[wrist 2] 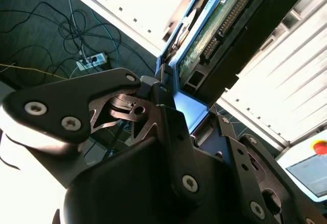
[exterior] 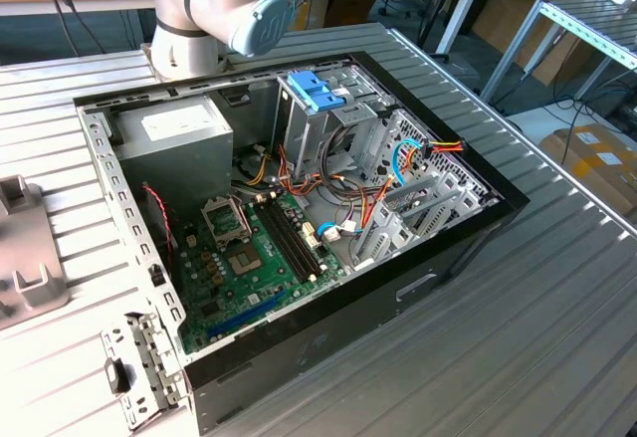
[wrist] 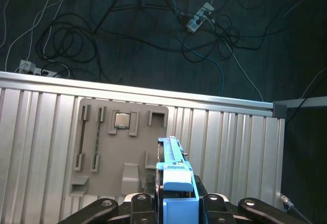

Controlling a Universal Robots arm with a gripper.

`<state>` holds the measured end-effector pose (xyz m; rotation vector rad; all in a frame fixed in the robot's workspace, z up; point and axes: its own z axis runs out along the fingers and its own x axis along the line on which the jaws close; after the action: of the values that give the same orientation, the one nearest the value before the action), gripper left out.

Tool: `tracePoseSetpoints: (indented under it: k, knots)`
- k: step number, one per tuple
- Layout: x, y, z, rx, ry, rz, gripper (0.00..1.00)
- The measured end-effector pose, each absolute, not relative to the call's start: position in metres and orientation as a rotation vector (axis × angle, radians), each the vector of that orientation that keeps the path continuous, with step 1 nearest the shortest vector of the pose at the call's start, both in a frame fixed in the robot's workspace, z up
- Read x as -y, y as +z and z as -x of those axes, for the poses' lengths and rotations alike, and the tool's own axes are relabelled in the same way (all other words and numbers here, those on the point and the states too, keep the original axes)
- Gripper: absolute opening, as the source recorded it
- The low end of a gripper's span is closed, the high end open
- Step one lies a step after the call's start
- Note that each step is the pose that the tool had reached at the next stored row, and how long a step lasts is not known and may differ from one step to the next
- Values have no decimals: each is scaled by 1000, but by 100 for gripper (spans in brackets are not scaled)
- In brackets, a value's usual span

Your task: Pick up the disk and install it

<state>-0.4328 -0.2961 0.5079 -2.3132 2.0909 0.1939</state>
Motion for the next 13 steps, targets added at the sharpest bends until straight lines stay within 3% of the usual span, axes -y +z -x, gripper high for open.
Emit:
tracePoseSetpoints:
  k: [13]
  knots:
    - [297,508,428,-2091,194,2313,37]
